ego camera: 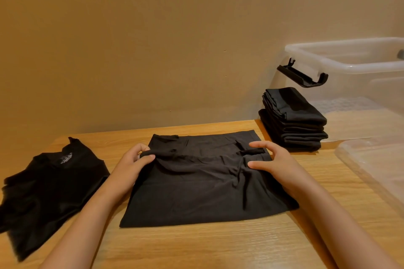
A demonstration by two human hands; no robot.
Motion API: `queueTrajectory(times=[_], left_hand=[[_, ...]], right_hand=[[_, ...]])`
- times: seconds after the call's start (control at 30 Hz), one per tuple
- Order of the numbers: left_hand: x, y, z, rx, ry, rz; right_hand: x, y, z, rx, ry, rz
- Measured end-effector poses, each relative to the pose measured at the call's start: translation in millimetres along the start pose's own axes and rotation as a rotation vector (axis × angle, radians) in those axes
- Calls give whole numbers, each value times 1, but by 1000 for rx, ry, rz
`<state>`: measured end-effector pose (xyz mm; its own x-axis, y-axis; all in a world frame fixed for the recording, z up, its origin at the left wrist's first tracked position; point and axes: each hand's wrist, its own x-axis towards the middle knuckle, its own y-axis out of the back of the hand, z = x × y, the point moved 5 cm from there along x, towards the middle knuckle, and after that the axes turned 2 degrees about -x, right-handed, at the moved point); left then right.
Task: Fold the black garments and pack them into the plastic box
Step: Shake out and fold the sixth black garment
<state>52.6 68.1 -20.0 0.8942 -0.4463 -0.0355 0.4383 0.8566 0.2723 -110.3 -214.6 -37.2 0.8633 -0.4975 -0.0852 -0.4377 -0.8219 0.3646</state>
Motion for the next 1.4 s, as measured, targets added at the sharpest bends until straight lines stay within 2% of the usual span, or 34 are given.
queueTrajectory(times=[0.13,0.23,0.3,0.47,0.6,0.77,0.87,1.0,1.2,1.4], left_hand=[[6,8,12,-126,-40,-64],[22,21,33,-203,-128,24],[39,21,39,-237,-122,53],[67,-3,18,157,-81,-57],[75,-8,3,172,-122,-69],[92,-22,-5,187,-92,-147],[101,-21,-1,112,-78,-84],[105,-8,-7,75,-88,108],[99,8,3,14,-171,213],[106,6,-16,171,-124,210]], right_hand=[[2,7,-12,118,38,-20],[13,19,-31,299,81,-25],[26,20,-39,386,84,10],[58,4,-16,-115,14,156],[67,4,-8,-122,21,165],[70,2,-5,-114,24,188],[70,4,-3,-93,22,185],[69,4,-4,-86,29,174],[66,13,-24,75,182,242],[73,-1,-10,-164,67,242]])
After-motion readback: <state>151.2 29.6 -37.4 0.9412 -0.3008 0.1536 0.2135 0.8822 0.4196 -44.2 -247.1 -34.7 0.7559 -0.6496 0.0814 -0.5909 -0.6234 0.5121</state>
